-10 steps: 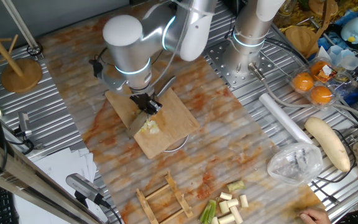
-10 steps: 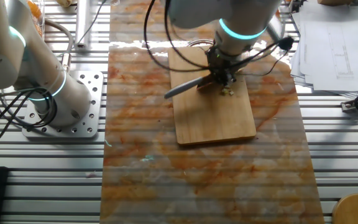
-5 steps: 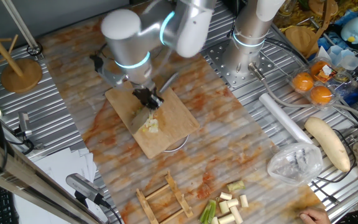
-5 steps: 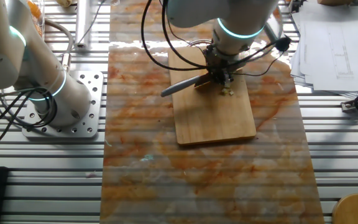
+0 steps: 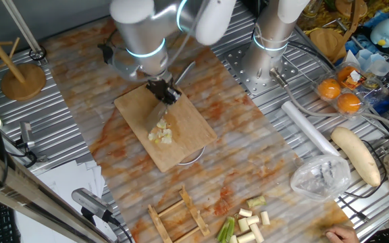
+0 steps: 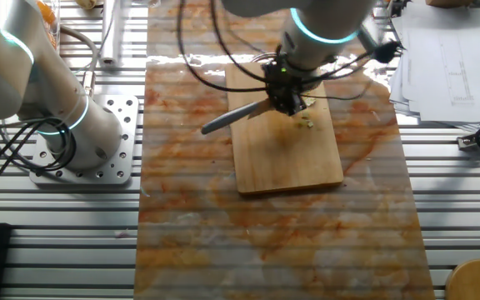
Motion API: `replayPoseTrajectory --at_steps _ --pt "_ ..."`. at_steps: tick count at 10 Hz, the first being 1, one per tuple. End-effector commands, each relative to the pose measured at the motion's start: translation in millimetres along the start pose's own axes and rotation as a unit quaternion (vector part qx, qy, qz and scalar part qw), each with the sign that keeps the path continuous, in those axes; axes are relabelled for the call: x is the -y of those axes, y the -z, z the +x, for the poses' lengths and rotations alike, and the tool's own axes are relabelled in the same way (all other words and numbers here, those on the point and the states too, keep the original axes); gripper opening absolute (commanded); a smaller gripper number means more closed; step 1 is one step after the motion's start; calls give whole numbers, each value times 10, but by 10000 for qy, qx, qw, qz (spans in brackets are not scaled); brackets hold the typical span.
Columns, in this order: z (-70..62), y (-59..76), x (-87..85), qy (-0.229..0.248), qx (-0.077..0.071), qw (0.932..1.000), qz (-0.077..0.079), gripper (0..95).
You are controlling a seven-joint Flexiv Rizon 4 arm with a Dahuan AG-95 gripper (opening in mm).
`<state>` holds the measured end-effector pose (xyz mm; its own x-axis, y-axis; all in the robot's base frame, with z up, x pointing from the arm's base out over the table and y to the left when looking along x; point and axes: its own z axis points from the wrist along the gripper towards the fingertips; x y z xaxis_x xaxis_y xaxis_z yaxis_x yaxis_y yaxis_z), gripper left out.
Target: Chop the scallions
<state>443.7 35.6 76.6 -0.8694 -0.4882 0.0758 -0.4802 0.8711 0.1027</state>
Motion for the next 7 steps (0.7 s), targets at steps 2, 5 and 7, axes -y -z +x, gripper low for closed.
replayPoseTrajectory --at_steps 2,5,7 --pt "-105 20 77 197 -1 9998 -84 0" --pt "-301 -11 -63 283 -79 9992 -258 0" --pt "-363 -25 -149 511 -155 9984 -201 0"
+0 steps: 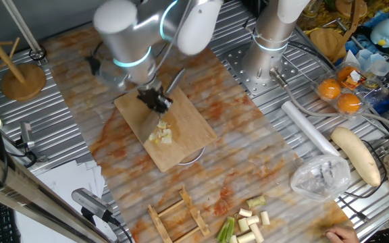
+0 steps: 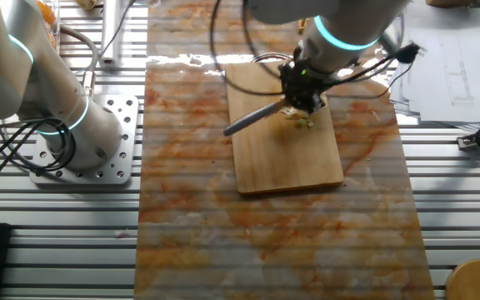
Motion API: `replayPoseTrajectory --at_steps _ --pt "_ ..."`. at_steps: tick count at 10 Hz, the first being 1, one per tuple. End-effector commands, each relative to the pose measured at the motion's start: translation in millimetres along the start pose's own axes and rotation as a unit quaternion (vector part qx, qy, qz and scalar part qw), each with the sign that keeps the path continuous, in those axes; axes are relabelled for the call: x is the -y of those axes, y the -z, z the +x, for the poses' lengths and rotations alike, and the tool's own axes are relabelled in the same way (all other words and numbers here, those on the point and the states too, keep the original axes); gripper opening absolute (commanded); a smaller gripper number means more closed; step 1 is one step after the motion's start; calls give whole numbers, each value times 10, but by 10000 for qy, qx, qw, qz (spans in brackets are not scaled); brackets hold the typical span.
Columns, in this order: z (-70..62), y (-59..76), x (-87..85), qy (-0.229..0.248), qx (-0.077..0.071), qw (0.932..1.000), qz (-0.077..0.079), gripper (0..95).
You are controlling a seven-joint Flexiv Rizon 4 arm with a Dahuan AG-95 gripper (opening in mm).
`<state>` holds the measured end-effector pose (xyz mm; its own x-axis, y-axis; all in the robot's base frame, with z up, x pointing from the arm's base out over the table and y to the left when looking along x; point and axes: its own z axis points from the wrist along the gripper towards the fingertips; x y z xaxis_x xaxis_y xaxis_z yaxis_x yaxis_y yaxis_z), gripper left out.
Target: Chop the scallions
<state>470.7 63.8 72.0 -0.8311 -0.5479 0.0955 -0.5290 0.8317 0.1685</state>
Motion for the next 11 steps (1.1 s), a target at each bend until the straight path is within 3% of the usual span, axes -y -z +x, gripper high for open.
replayPoseTrajectory --at_steps 1,6,9,11 --pt "-1 -14 -48 188 -18 9998 107 0" --pt "-9 -225 -213 207 55 9996 176 0" --pt "8 -368 -255 234 122 9992 304 0" --pt "-6 -410 -238 283 138 9991 300 0"
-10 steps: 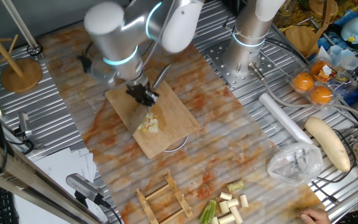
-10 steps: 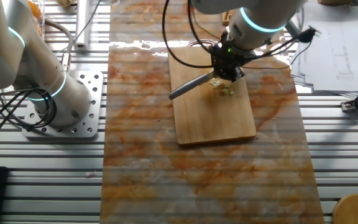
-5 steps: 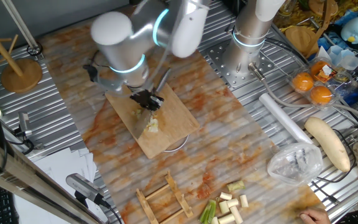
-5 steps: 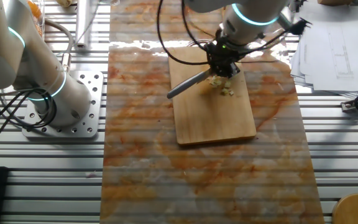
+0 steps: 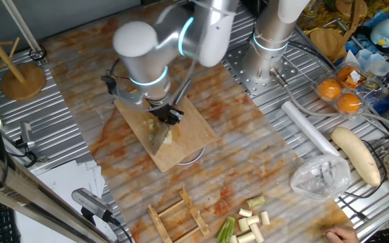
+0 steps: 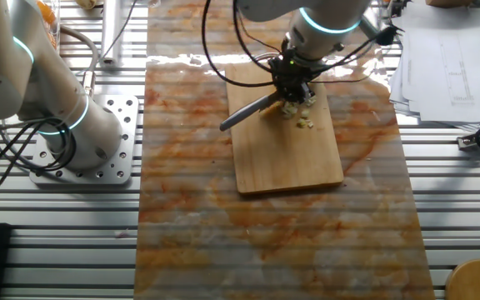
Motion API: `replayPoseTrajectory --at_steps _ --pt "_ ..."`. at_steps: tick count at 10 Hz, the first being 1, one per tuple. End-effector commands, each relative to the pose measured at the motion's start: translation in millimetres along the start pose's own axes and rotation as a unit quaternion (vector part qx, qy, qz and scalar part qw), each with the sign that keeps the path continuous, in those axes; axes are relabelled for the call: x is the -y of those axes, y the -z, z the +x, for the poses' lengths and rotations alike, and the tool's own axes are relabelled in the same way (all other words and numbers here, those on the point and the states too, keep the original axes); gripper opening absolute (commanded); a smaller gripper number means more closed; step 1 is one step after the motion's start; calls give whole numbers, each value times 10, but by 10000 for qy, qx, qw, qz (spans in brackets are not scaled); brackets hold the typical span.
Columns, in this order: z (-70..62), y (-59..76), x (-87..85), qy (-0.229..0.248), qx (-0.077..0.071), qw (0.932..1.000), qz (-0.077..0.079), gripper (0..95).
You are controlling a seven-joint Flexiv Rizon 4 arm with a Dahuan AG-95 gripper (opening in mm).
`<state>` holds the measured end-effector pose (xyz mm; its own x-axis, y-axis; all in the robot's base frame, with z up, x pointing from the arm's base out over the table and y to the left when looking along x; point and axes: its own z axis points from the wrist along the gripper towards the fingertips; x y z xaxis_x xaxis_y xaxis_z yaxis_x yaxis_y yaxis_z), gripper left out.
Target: Chop the scallions
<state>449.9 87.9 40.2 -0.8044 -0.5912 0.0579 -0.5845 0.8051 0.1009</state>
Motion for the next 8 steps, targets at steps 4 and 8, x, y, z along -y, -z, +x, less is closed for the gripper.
replayPoseTrajectory --at_steps 4,8 --pt "88 238 39 70 -100 9998 -163 0" --pt "127 246 141 165 -126 9998 -16 0"
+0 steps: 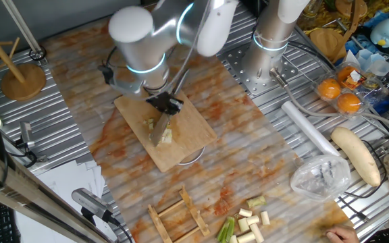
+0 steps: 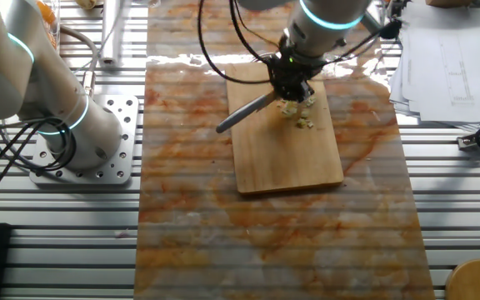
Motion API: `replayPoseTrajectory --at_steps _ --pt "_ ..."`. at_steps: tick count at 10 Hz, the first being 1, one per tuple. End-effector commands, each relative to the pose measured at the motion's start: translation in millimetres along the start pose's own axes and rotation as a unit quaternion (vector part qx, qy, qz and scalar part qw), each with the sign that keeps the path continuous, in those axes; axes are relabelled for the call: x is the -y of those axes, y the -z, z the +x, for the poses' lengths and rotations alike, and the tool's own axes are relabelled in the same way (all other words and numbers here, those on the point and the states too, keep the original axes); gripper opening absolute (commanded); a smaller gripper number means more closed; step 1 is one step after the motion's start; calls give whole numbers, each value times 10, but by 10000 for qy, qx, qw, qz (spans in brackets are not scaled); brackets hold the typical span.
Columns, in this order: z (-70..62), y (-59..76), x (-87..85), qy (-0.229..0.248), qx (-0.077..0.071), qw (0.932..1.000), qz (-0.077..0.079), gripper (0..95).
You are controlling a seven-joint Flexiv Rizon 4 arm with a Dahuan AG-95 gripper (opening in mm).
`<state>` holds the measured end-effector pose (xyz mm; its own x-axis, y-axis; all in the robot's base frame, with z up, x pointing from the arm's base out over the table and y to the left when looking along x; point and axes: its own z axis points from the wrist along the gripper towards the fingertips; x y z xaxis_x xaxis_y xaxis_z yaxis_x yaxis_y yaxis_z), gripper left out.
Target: Chop the scallions
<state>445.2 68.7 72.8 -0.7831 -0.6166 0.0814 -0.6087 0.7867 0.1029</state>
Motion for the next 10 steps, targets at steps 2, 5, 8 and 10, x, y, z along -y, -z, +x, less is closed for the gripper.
replayPoseTrajectory --at_steps 2,5,8,10 --pt "-51 -137 112 56 27 10000 9 0" --pt "-171 -373 164 10 98 9999 88 0" --pt "-134 -282 156 59 68 9999 72 0" --pt "-78 -28 191 130 -6 9999 -25 0"
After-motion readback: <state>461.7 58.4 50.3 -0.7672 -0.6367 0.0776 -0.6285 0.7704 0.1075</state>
